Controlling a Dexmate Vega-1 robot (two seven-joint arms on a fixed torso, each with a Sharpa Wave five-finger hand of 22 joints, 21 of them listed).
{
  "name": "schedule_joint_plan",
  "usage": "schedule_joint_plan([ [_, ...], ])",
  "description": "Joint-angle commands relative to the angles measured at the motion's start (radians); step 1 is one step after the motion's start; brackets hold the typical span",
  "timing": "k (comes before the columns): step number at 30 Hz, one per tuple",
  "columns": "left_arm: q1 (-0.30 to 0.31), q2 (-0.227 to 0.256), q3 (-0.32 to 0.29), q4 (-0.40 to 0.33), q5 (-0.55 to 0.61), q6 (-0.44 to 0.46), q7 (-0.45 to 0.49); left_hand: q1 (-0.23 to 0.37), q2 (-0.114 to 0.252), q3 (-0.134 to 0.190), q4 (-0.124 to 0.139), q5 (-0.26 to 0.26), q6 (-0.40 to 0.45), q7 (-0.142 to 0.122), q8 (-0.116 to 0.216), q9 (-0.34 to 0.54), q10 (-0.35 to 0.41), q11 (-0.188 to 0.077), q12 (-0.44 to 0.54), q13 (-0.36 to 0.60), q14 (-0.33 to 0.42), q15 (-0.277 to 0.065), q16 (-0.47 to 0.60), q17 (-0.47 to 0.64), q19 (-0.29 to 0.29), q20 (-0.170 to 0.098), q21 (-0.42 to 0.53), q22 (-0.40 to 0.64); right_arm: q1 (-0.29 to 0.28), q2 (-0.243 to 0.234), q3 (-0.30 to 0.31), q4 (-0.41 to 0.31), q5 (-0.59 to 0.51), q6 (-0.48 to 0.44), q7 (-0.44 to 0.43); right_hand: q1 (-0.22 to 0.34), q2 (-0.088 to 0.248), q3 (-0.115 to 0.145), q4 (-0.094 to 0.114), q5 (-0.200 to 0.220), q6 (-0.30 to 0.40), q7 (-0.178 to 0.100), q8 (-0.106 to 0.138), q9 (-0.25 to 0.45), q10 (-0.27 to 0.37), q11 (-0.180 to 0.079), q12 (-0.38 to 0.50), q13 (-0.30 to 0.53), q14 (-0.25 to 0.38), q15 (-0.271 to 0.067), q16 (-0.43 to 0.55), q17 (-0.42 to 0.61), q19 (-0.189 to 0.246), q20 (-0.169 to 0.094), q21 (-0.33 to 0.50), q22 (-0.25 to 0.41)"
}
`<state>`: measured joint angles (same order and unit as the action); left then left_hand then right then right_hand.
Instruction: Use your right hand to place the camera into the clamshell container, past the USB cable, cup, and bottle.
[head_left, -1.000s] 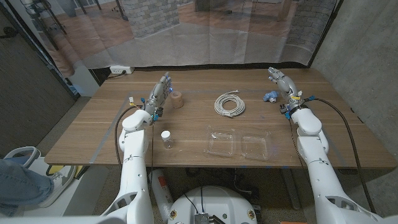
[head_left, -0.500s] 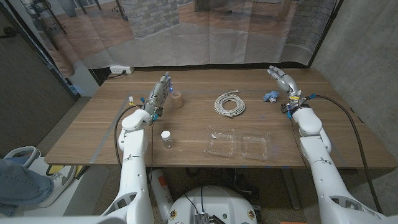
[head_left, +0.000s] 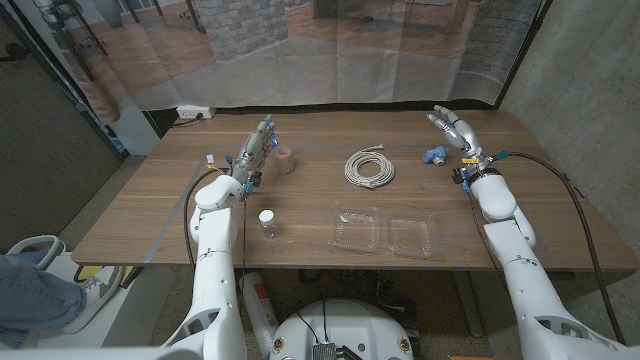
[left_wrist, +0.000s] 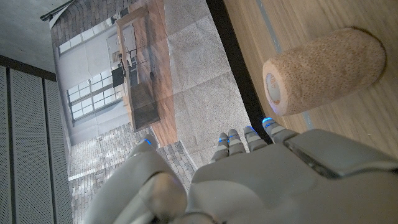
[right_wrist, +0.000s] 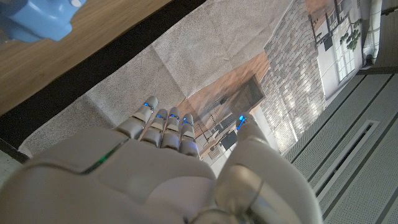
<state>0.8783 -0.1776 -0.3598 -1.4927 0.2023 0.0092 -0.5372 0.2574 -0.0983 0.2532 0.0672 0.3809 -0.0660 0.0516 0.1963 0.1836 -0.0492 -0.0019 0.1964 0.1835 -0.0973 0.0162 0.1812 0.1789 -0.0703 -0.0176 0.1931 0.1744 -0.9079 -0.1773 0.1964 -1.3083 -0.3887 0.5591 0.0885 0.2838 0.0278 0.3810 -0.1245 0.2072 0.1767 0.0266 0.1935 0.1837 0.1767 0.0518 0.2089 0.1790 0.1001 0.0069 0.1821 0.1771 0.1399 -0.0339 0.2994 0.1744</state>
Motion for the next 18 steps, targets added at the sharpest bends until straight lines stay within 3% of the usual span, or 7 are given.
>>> schedule_joint_plan([
  [1, 0.000, 0.002, -0.001, 0.005, -0.003, -0.005, -0.003, 0.013, 0.000, -0.002, 0.001, 0.006, 0.004, -0.002, 0.002, 0.003, -0.002, -0.004, 0.006, 0.003, -0.008, 0.002, 0.005, 0.003, -0.006, 0.005, 0.004, 0.005, -0.003, -0.031, -0.024, 0.003, -0.101, 0.034, -0.089, 0.014, -0.001, -0.001, -0.007, 0.003, 0.004, -0.010, 0.003, 0.005, -0.002, -0.003, 0.001, 0.005, 0.002, -0.007, 0.001, 0.000, 0.000, -0.026, -0.005, 0.005],
  [18, 0.000, 0.002, -0.002, 0.016, -0.006, -0.011, -0.004, 0.015, 0.002, -0.005, 0.000, 0.006, 0.006, -0.002, 0.002, 0.003, -0.002, -0.004, 0.006, 0.004, -0.009, 0.002, 0.005, 0.003, -0.007, 0.008, 0.004, 0.005, 0.000, -0.083, -0.065, 0.007, -0.221, 0.021, -0.185, 0.016, 0.000, -0.004, -0.008, 0.001, 0.005, -0.011, 0.002, 0.005, -0.003, -0.005, 0.001, 0.005, 0.001, -0.008, 0.002, 0.001, 0.000, -0.025, -0.011, 0.005],
])
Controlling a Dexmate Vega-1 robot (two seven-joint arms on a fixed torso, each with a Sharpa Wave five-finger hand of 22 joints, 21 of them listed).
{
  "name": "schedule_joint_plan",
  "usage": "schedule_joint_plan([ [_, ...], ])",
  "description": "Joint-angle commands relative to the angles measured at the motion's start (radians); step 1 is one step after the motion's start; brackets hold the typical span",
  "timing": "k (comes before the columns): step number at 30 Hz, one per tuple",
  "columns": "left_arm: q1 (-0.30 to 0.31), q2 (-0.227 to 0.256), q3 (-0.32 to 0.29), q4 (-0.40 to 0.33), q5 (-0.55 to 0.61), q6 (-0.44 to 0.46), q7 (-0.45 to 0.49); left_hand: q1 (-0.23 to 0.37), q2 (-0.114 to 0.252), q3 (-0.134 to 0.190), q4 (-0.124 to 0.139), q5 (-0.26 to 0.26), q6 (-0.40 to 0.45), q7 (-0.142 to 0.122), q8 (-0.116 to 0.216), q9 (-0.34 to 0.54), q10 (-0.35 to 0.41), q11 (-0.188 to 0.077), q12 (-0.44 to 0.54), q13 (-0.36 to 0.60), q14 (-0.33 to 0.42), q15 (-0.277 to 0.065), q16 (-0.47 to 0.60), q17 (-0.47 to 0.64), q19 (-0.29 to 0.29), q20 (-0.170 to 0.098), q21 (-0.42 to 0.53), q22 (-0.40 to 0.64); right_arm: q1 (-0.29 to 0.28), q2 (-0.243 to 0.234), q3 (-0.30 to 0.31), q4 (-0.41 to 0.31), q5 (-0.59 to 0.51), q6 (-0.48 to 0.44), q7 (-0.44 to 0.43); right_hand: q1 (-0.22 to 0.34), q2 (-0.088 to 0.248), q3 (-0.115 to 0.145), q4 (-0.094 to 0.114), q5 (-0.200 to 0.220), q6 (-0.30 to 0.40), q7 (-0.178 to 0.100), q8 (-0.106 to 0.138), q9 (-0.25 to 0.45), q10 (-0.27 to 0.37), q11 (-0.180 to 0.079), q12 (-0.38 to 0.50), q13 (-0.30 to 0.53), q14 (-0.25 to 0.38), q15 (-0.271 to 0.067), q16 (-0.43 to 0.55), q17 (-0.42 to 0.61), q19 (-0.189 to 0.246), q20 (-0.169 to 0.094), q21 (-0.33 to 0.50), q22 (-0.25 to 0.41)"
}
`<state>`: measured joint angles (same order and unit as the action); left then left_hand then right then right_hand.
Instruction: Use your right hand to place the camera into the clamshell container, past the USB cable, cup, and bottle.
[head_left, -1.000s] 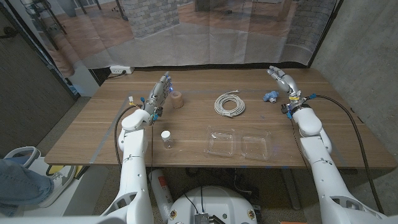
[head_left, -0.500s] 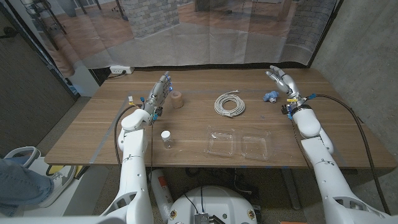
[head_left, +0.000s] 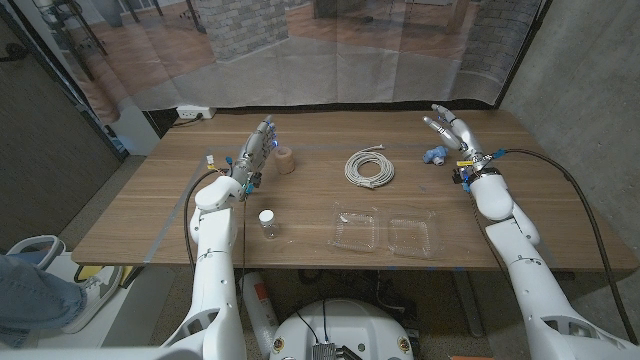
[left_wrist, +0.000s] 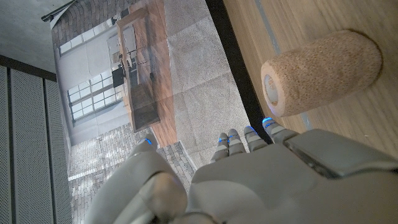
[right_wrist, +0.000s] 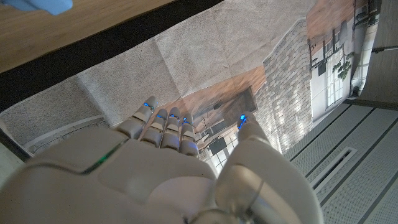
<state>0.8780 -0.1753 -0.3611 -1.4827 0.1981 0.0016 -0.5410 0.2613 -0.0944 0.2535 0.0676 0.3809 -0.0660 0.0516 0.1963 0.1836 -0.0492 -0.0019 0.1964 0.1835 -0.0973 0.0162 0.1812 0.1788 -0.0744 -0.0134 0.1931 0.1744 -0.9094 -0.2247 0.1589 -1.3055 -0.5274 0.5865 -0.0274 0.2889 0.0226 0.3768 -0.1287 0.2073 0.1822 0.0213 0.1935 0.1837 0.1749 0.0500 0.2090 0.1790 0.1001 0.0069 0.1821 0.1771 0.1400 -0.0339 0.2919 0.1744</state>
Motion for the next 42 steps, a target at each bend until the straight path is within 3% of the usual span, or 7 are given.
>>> schedule_joint_plan([
  [1, 0.000, -0.001, -0.001, 0.005, -0.003, -0.003, 0.000, 0.011, -0.002, -0.005, 0.000, 0.006, 0.005, -0.003, 0.002, 0.003, -0.003, -0.004, 0.006, 0.004, -0.009, 0.003, 0.005, 0.003, -0.003, 0.004, 0.004, 0.005, 0.002, -0.040, -0.029, 0.005, -0.085, -0.005, -0.072, 0.011, 0.005, 0.000, -0.004, 0.000, 0.000, -0.006, 0.003, 0.005, -0.001, -0.003, 0.001, 0.005, 0.002, -0.008, 0.002, 0.001, 0.000, -0.025, -0.004, 0.005],
  [21, 0.005, -0.005, 0.002, 0.000, 0.000, 0.000, 0.003, 0.015, 0.001, -0.009, -0.001, 0.005, 0.006, -0.002, 0.002, 0.003, -0.003, -0.003, 0.005, 0.004, -0.009, 0.002, 0.005, 0.003, -0.004, 0.005, 0.004, 0.005, -0.006, -0.117, -0.083, -0.020, -0.223, -0.044, -0.172, 0.013, 0.007, -0.004, -0.004, -0.001, 0.006, -0.010, 0.005, 0.006, 0.000, -0.008, 0.001, 0.005, 0.002, -0.008, 0.003, 0.002, 0.003, -0.024, -0.012, 0.006],
  [42, -0.011, -0.002, 0.012, 0.026, 0.004, -0.008, -0.001, 0.018, 0.003, -0.012, -0.001, 0.005, 0.007, -0.003, 0.002, 0.003, -0.002, -0.005, 0.006, 0.004, -0.008, 0.002, 0.005, 0.003, -0.004, 0.008, 0.005, 0.005, -0.029, -0.183, -0.122, -0.068, -0.305, -0.111, -0.211, 0.019, 0.009, -0.006, -0.007, -0.001, 0.014, -0.015, 0.006, 0.006, -0.004, -0.013, -0.001, 0.005, 0.005, -0.019, 0.004, 0.001, 0.001, -0.019, -0.021, 0.006],
])
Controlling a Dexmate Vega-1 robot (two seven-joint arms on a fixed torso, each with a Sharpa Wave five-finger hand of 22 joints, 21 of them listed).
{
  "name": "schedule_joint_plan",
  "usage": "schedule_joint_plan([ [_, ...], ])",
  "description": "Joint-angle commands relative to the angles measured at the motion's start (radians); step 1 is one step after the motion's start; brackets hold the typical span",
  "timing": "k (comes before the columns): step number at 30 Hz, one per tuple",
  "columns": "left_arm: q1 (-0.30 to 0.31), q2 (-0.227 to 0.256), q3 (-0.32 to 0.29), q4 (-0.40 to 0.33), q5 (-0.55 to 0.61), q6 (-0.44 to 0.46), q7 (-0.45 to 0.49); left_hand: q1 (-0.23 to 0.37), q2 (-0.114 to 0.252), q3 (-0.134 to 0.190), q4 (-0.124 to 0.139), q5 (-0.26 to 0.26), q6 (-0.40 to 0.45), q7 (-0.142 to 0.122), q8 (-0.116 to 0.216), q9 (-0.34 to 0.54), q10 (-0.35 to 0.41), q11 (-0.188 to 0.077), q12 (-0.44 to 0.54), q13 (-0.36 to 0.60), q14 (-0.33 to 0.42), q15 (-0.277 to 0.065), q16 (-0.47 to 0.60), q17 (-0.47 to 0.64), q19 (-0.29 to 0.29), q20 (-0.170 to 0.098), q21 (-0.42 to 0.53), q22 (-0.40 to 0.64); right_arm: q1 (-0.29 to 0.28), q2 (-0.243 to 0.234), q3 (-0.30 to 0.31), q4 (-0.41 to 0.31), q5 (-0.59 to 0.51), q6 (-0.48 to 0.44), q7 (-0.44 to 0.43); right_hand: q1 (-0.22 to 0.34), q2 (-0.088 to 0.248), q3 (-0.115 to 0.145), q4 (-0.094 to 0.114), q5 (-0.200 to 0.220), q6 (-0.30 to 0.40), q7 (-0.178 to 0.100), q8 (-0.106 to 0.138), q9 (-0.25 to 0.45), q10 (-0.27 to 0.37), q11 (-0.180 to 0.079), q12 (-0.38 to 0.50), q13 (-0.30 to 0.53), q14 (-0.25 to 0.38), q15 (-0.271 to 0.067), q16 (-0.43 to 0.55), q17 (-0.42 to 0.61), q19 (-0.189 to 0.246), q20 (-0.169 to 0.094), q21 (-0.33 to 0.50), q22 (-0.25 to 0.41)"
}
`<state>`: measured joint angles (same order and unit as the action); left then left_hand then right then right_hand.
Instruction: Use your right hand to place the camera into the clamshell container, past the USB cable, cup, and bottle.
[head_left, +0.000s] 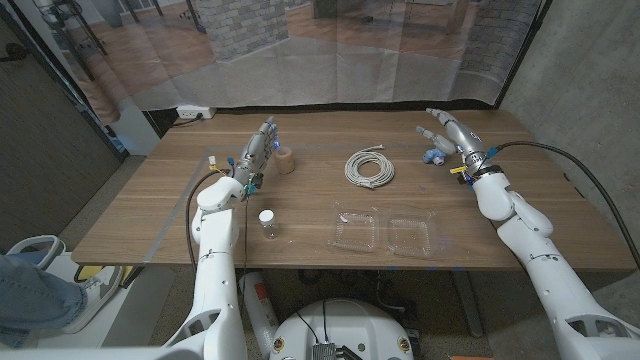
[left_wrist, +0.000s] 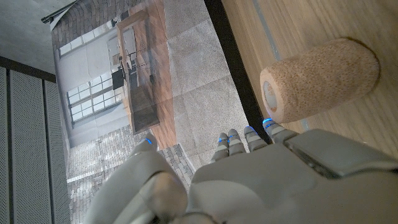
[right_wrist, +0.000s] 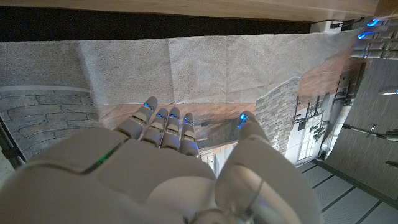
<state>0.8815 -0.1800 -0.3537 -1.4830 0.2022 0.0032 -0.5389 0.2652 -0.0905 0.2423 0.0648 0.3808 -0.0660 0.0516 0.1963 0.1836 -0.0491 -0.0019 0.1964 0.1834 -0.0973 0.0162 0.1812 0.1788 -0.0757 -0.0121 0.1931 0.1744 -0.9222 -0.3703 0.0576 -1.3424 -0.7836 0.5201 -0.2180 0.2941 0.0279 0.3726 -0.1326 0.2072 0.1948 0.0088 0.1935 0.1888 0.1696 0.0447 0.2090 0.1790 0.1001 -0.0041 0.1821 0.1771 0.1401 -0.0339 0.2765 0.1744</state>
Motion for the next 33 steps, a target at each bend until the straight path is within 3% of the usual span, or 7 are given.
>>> schedule_joint_plan([
  [1, -0.015, 0.003, 0.004, 0.029, 0.000, -0.010, -0.003, 0.014, -0.001, -0.001, 0.002, 0.005, 0.008, -0.003, 0.002, 0.003, -0.002, -0.005, 0.006, 0.004, -0.008, 0.002, 0.005, 0.003, -0.003, 0.006, 0.004, 0.005, -0.019, -0.041, -0.022, -0.037, -0.052, -0.050, -0.018, 0.014, 0.004, -0.001, -0.003, -0.001, 0.002, -0.003, 0.006, 0.001, 0.001, -0.007, -0.001, 0.005, 0.005, -0.008, 0.004, 0.001, 0.001, -0.019, -0.006, 0.006],
  [20, -0.003, 0.004, 0.001, 0.011, -0.007, -0.019, -0.008, 0.017, 0.001, -0.005, 0.001, 0.004, 0.010, -0.002, 0.003, 0.004, -0.002, -0.005, 0.006, 0.004, -0.008, 0.003, 0.005, 0.003, -0.003, 0.007, 0.005, 0.005, -0.030, -0.079, -0.062, -0.099, -0.124, -0.148, 0.012, 0.037, 0.010, 0.004, -0.013, -0.002, -0.014, -0.002, 0.000, 0.001, -0.020, 0.006, -0.007, 0.006, 0.005, 0.013, 0.002, -0.001, 0.012, 0.018, -0.014, 0.005],
  [29, 0.006, 0.003, 0.002, -0.010, -0.003, -0.006, -0.008, 0.018, 0.002, -0.006, 0.001, 0.003, 0.010, -0.003, 0.002, 0.004, -0.003, -0.006, 0.005, 0.004, -0.008, 0.005, 0.005, 0.003, -0.004, 0.007, 0.005, 0.005, -0.016, -0.092, -0.091, -0.108, -0.152, -0.183, 0.033, 0.058, 0.007, 0.005, -0.021, -0.006, -0.033, -0.011, -0.005, 0.002, -0.036, -0.001, -0.009, 0.007, 0.006, 0.028, 0.001, -0.001, 0.039, 0.095, -0.017, 0.004],
  [32, 0.009, 0.003, 0.002, -0.016, -0.002, -0.002, -0.008, 0.018, 0.002, -0.007, 0.001, 0.003, 0.012, -0.004, 0.003, 0.004, -0.003, -0.005, 0.005, 0.004, -0.007, 0.005, 0.006, 0.003, -0.004, 0.007, 0.005, 0.005, -0.013, -0.096, -0.097, -0.109, -0.153, -0.190, 0.041, 0.071, 0.003, 0.005, -0.024, -0.007, -0.047, -0.026, -0.006, 0.003, -0.049, -0.008, -0.010, 0.008, -0.002, 0.048, -0.001, -0.001, 0.053, 0.159, -0.022, 0.003],
  [33, 0.010, 0.003, 0.002, -0.018, -0.001, -0.001, -0.008, 0.019, 0.002, -0.007, 0.001, 0.003, 0.013, -0.005, 0.004, 0.004, -0.003, -0.006, 0.005, 0.004, -0.008, 0.005, 0.005, 0.003, -0.004, 0.007, 0.005, 0.005, -0.012, -0.096, -0.099, -0.109, -0.156, -0.194, 0.040, 0.073, 0.002, 0.005, -0.024, -0.008, -0.049, -0.035, -0.006, 0.003, -0.053, -0.014, -0.011, 0.008, -0.004, 0.050, -0.001, -0.001, 0.057, 0.167, -0.022, 0.003],
])
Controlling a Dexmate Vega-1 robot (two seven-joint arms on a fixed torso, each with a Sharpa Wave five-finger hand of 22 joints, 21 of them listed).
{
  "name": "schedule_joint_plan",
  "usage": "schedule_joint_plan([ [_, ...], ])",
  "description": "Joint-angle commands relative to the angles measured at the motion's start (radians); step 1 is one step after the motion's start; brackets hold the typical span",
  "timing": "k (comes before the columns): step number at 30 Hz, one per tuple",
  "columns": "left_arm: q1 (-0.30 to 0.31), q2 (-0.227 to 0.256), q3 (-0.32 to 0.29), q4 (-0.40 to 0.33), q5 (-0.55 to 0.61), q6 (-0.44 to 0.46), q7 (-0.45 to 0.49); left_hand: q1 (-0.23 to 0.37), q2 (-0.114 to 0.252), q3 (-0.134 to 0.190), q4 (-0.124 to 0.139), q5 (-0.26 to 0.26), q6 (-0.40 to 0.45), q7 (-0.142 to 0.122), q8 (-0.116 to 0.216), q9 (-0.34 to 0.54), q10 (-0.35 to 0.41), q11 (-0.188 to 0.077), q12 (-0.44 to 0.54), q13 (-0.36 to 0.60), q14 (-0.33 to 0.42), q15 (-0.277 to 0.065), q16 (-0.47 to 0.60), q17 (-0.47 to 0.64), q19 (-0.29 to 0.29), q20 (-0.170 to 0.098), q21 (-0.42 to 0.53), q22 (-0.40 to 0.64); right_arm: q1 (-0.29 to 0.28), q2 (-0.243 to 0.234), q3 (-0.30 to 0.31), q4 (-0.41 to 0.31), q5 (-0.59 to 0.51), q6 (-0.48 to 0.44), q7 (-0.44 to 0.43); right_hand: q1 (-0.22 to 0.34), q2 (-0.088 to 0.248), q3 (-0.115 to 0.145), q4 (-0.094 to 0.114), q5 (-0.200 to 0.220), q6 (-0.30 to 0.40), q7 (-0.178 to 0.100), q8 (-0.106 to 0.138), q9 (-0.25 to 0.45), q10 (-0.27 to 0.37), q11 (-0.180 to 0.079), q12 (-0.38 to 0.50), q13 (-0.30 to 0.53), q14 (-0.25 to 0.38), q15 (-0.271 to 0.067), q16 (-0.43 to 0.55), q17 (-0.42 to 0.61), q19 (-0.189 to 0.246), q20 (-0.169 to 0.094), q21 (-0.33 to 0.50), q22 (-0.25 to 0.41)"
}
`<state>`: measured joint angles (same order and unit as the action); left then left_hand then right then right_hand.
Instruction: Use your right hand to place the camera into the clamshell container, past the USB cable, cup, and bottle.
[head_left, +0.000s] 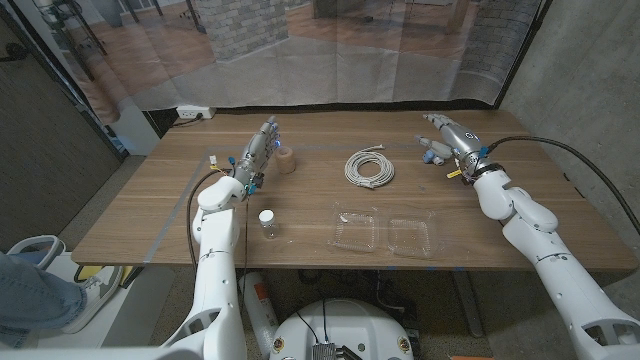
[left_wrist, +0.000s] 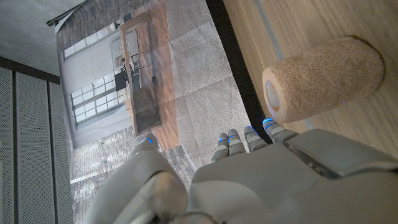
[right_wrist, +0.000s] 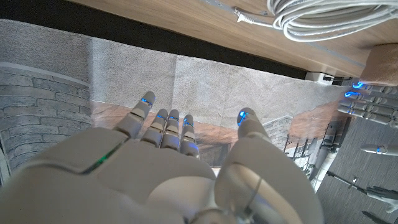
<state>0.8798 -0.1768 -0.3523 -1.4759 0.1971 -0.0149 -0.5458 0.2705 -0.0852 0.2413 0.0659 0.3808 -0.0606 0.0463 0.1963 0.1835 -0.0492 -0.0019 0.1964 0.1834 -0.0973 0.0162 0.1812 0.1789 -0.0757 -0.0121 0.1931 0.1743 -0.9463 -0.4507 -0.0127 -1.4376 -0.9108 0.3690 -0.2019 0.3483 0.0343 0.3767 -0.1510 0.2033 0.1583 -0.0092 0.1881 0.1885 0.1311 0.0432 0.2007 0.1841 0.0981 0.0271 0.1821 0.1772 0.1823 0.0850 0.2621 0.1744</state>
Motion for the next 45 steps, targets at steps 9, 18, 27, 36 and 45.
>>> schedule_joint_plan([
  [9, 0.016, -0.001, 0.000, -0.034, 0.005, 0.021, 0.000, 0.014, -0.002, -0.008, 0.000, 0.003, 0.011, 0.001, 0.004, 0.004, -0.001, -0.003, 0.006, 0.004, -0.007, 0.004, 0.006, 0.003, -0.004, 0.008, 0.005, 0.005, 0.020, -0.033, -0.045, -0.025, -0.051, -0.075, 0.049, 0.037, -0.008, 0.003, -0.010, -0.004, -0.031, -0.034, -0.003, 0.004, -0.033, -0.017, -0.005, 0.004, -0.009, 0.025, -0.003, 0.000, 0.032, 0.089, -0.012, 0.003],
  [18, 0.017, -0.001, 0.001, -0.043, 0.007, 0.026, 0.000, 0.015, -0.002, -0.009, 0.000, 0.002, 0.011, 0.002, 0.004, 0.004, 0.000, -0.003, 0.007, 0.004, -0.007, 0.005, 0.006, 0.003, -0.004, 0.008, 0.005, 0.005, 0.026, -0.050, -0.060, -0.043, -0.082, -0.111, 0.066, 0.088, -0.027, 0.011, -0.023, -0.002, -0.048, -0.069, 0.002, 0.004, -0.058, -0.034, -0.005, 0.005, -0.018, 0.042, -0.002, 0.000, 0.074, 0.128, -0.015, 0.003],
  [27, 0.018, 0.000, 0.003, -0.047, 0.010, 0.033, 0.000, 0.016, -0.001, -0.011, 0.000, 0.002, 0.013, 0.000, 0.004, 0.004, 0.000, -0.004, 0.006, 0.004, -0.005, 0.005, 0.006, 0.003, -0.004, 0.015, 0.005, 0.005, 0.032, -0.061, -0.075, -0.056, -0.110, -0.148, 0.089, 0.130, -0.062, 0.011, -0.029, 0.014, -0.059, -0.095, 0.004, 0.004, -0.085, -0.035, -0.007, 0.005, -0.039, 0.063, -0.005, 0.001, 0.098, 0.131, -0.021, 0.004],
  [36, 0.011, 0.001, 0.002, -0.038, 0.013, 0.039, 0.002, 0.017, 0.000, -0.013, 0.000, 0.002, 0.013, -0.001, 0.004, 0.004, 0.000, -0.004, 0.006, 0.004, -0.004, 0.006, 0.007, 0.004, -0.005, 0.020, 0.005, 0.006, 0.045, -0.067, -0.087, -0.046, -0.116, -0.171, 0.109, 0.145, -0.118, -0.008, -0.021, 0.030, -0.113, -0.091, -0.006, 0.004, -0.123, -0.008, -0.009, 0.006, -0.052, 0.078, -0.002, 0.002, 0.109, 0.134, -0.032, 0.005],
  [45, 0.007, 0.002, 0.001, -0.030, 0.014, 0.036, 0.002, 0.018, 0.002, -0.014, 0.001, 0.001, 0.015, -0.001, 0.004, 0.004, 0.000, -0.004, 0.006, 0.004, -0.004, 0.006, 0.006, 0.004, -0.006, 0.024, 0.005, 0.006, 0.058, -0.076, -0.100, -0.039, -0.121, -0.188, 0.141, 0.140, -0.144, -0.023, -0.013, 0.041, -0.136, -0.086, -0.007, 0.004, -0.141, 0.006, -0.009, 0.006, -0.051, 0.087, 0.001, 0.003, 0.131, 0.131, -0.030, 0.007],
])
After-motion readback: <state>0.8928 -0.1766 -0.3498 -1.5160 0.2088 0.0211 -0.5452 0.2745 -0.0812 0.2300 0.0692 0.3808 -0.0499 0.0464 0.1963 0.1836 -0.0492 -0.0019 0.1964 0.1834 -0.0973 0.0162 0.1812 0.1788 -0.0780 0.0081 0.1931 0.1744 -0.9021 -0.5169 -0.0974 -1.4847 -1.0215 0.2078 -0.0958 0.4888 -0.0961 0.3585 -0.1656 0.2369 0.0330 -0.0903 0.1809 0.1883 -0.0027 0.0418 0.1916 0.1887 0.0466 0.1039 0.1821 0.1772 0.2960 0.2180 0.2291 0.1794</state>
